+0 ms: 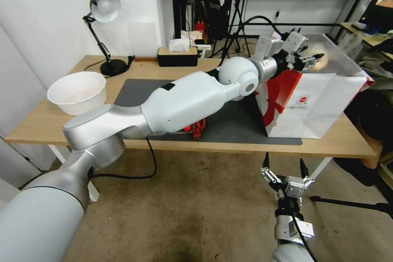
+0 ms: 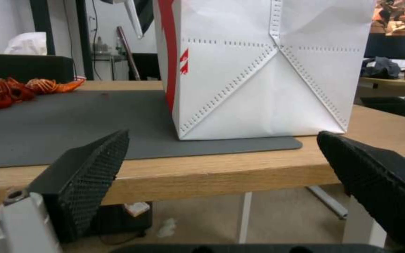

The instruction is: Pick up the trash from the table and place it into the takeout bag.

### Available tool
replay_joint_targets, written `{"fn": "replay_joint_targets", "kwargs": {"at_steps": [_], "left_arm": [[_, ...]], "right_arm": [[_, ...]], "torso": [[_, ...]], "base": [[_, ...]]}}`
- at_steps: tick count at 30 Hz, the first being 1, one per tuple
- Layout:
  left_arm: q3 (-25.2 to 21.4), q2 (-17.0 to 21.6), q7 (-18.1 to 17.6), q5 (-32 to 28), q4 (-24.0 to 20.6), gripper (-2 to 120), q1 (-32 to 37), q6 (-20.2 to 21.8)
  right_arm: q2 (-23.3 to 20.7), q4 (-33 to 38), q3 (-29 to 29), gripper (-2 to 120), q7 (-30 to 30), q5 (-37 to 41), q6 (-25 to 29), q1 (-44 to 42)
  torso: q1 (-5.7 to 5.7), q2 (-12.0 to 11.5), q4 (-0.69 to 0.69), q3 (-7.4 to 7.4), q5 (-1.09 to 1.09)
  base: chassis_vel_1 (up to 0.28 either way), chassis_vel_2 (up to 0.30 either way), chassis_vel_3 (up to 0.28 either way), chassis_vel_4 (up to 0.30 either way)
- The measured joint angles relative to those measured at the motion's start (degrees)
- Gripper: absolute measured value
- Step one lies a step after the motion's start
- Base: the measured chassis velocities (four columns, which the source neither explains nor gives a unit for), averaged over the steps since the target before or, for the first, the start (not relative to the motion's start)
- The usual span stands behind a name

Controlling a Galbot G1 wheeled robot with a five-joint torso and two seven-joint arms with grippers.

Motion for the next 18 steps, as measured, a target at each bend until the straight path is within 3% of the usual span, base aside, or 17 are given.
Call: {"fn": "replay_joint_targets", "kwargs": {"at_steps": [5,7,15,18], "left_arm": [[-0.6,0.1,-0.2,-0.2,0.1,83,-0.1,0.0],[-2.7,-0.1,-0.9,-0.2,0.7,94,0.0,-0.1],[-8.3,2.0,-1.5,1.4,0.8,100,1.3,-0.4],[-11.5,5.1,-1.9,3.1,-0.8,100,2.7,-0.4]], "right_arm": [[0.2,0.1,0.1,100,0.0,0.0,0.0,0.0],[0.4,0.2,0.2,100,0.0,0.0,0.0,0.1],[0.5,0.8,0.4,100,0.1,0.0,0.0,-0.2],[0.5,1.3,0.5,100,0.0,0.0,0.0,-0.7]], "torso": [[0.00,0.0,0.00,0.00,0.00],[0.00,0.0,0.00,0.00,0.00],[0.00,0.0,0.00,0.00,0.00],[0.00,0.0,0.00,0.00,-0.01]], "base": [[0.000,0.000,0.000,0.000],[0.000,0.000,0.000,0.000],[0.000,0.000,0.000,0.000],[0.000,0.000,0.000,0.000]]}}
